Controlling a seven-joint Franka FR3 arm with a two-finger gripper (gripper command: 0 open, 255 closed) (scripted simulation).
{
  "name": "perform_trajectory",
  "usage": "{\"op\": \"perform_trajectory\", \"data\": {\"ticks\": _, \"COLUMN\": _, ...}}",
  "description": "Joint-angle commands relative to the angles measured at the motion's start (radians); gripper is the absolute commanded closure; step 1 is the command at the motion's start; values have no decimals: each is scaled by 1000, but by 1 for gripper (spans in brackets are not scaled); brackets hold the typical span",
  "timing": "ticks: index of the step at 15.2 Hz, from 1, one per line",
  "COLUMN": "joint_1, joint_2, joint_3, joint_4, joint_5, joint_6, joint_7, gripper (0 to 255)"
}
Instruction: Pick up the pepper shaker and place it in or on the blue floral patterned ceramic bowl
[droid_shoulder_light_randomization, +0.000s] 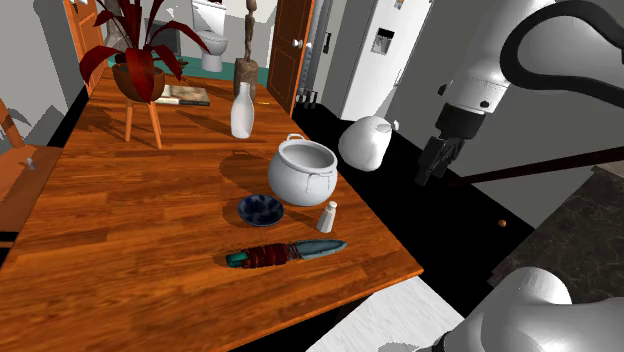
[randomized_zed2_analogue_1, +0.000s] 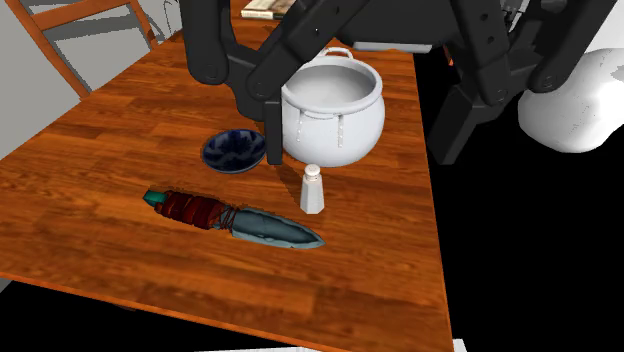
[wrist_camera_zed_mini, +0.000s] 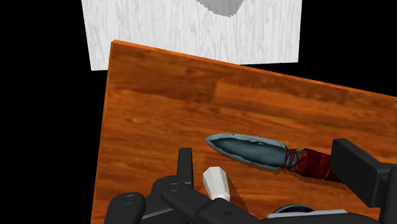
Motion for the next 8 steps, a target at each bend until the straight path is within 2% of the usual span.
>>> {"op": "perform_trajectory", "data": {"ticks": 1, "joint_1": 0, "joint_2": 0, "joint_3": 0, "joint_4": 0, "joint_5": 0, "joint_6": 0, "joint_7": 0, "gripper": 0}}
{"op": "perform_trajectory", "data": {"ticks": 8, "joint_1": 9, "joint_2": 157, "joint_3": -1, "joint_4": -73, "joint_5": 7, "joint_6": 243, "joint_7": -20, "gripper": 0}}
